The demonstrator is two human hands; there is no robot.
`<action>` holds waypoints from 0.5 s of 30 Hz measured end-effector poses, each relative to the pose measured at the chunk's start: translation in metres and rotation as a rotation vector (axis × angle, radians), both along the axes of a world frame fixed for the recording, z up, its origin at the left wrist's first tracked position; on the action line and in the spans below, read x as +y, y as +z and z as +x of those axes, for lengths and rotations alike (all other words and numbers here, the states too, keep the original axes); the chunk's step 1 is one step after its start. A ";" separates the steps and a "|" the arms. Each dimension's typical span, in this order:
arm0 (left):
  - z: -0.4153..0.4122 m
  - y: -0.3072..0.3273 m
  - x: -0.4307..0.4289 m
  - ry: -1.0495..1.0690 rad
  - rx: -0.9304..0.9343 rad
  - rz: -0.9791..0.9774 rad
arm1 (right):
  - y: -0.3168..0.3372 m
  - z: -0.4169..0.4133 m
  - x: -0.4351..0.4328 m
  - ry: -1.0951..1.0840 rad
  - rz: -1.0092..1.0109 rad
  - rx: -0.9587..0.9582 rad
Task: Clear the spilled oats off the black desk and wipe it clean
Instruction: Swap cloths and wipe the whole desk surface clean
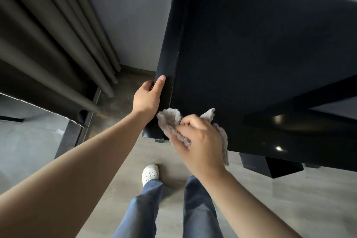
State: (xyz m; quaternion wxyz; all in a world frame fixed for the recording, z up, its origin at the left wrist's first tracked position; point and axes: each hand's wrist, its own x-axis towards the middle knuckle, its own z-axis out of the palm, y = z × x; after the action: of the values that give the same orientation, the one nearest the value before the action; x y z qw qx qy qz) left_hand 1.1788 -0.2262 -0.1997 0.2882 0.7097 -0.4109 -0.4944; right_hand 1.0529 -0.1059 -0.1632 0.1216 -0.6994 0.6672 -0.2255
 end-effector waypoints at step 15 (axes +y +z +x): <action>-0.002 0.002 0.000 -0.026 -0.014 0.009 | -0.008 -0.020 0.062 -0.011 0.050 -0.056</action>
State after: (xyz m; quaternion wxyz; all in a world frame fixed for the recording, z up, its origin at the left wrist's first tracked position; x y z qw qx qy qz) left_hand 1.1769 -0.2262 -0.1977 0.2758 0.7091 -0.4200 -0.4947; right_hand 1.0328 -0.0441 -0.1714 0.1564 -0.6860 0.6727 -0.2289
